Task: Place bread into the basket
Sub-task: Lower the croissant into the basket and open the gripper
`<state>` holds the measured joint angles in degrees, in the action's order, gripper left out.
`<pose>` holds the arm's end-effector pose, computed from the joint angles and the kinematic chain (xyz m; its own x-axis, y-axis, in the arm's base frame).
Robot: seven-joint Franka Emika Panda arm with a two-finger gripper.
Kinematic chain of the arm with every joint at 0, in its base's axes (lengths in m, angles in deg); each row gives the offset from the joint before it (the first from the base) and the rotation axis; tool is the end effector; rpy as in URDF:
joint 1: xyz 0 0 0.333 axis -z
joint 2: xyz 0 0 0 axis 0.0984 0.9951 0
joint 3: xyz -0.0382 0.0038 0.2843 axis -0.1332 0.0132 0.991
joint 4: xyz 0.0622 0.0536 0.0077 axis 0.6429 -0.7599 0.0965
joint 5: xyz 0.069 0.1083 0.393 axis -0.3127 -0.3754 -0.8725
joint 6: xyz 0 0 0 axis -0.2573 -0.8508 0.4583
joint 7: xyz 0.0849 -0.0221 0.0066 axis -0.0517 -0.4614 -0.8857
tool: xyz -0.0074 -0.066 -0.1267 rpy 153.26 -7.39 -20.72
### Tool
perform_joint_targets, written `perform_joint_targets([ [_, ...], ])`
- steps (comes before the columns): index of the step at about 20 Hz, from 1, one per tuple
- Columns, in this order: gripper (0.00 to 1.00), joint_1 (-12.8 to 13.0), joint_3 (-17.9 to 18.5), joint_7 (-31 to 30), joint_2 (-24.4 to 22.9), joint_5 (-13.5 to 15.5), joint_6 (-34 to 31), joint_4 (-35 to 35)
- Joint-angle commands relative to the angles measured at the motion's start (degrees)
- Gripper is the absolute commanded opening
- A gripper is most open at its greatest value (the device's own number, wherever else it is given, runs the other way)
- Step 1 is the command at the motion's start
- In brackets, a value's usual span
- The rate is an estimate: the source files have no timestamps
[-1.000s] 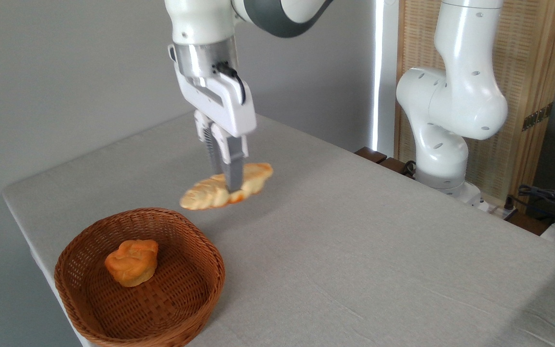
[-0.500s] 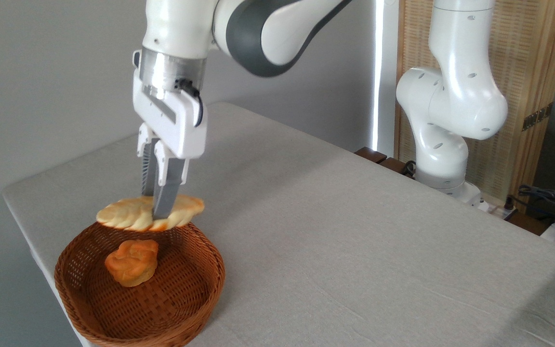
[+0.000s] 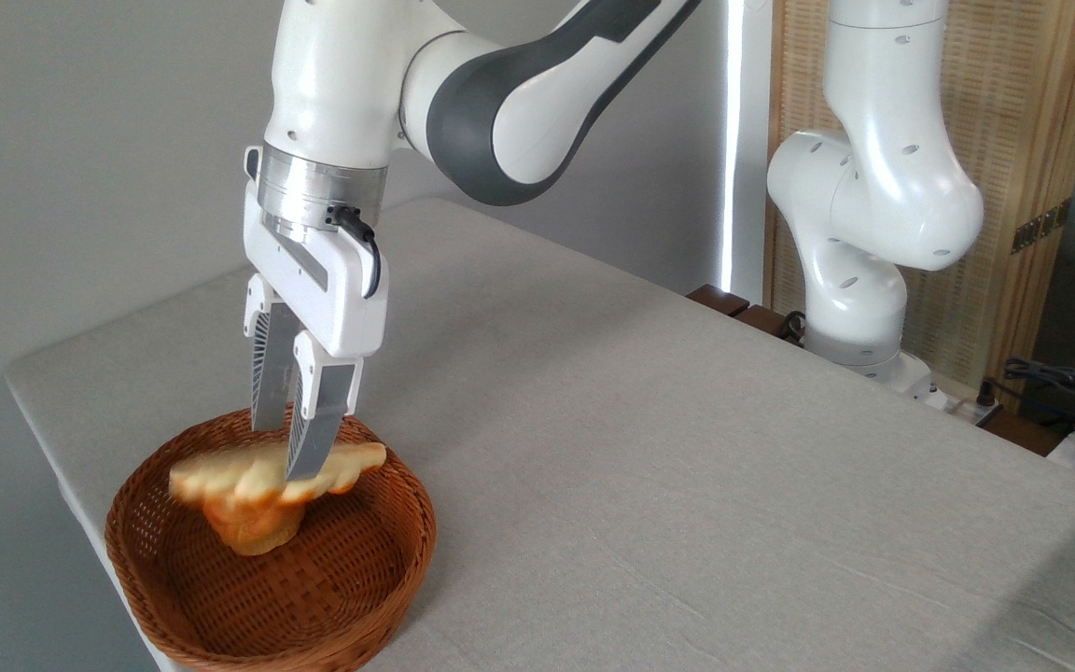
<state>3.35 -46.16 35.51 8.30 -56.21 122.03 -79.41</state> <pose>0.6191 -0.0993 0.4332 0.5760 -0.7524 0.3195 -0.7165 -0.6528 -0.2457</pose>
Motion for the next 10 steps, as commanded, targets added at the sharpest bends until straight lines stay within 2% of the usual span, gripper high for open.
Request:
perform_joint_targets([
  [1, 1.00, 0.1, 0.4, 0.3, 0.5, 0.6, 0.7, 0.9],
  [4, 1.00, 0.1, 0.4, -0.8, -0.4, 0.7, 0.5, 1.5],
  [6, 1.00, 0.1, 0.3, -3.8, -2.2, 0.4, -1.0, 2.3],
  [8, 1.00, 0.1, -0.1, -5.5, -4.0, -0.1, -6.4, 3.0],
  [10, 1.00, 0.1, -0.2, -5.5, -4.9, -0.2, -15.2, 6.2],
])
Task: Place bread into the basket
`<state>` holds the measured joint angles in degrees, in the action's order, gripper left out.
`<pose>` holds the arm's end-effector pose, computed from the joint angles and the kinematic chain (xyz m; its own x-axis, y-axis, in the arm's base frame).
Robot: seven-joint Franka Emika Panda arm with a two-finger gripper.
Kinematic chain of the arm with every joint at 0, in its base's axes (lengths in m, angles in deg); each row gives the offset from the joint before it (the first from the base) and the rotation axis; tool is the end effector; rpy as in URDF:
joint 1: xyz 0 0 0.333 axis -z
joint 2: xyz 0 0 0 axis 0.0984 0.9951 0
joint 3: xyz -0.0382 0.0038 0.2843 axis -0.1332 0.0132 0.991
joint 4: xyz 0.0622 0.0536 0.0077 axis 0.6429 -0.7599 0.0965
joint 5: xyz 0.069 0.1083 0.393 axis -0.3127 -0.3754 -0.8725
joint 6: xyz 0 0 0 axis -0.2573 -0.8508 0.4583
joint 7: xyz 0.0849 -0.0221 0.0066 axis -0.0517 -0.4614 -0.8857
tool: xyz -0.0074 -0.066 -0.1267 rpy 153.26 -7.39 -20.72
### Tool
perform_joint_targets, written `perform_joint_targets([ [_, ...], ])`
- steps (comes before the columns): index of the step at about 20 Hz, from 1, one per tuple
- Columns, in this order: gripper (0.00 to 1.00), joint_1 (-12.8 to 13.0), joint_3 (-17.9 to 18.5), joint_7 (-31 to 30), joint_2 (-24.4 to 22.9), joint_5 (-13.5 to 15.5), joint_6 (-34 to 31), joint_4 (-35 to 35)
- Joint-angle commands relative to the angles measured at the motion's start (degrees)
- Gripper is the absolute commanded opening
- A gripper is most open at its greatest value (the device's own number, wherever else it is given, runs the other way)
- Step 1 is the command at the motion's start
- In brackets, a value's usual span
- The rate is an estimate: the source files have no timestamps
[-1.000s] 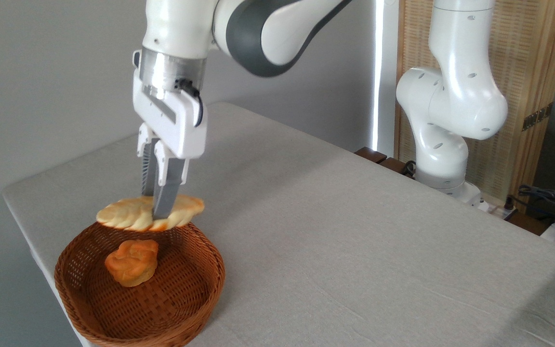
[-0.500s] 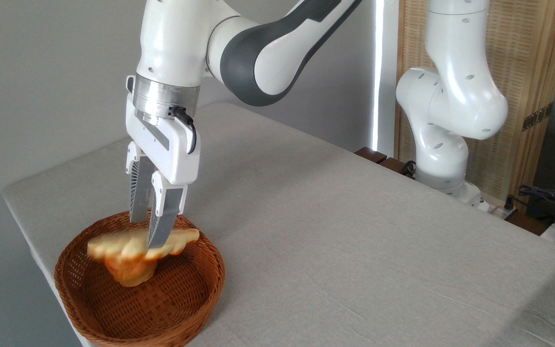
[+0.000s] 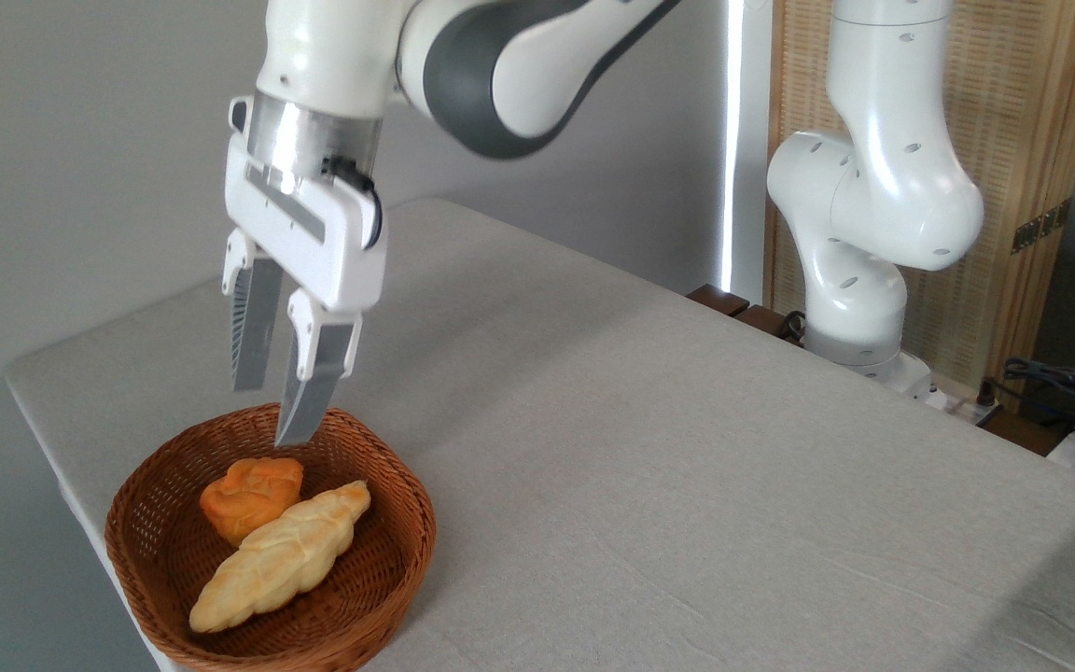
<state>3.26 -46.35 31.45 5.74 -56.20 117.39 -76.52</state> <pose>0.6142 -0.1002 0.4774 0.6174 -0.7060 0.3470 -0.6740 -0.7022 -0.2295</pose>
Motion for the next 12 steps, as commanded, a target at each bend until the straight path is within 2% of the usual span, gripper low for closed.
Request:
perform_joint_targets([
  [1, 1.00, 0.1, 0.1, -1.4, -2.4, -0.2, -15.6, 5.6],
  [4, 1.00, 0.0, 0.7, -1.4, -2.4, -0.2, -27.9, 11.5],
  [7, 1.00, 0.0, 0.8, -1.3, -3.2, 0.1, -33.9, 11.5],
  [12, 1.00, -0.5, 1.0, -0.9, -2.6, 0.6, -35.0, 11.0],
])
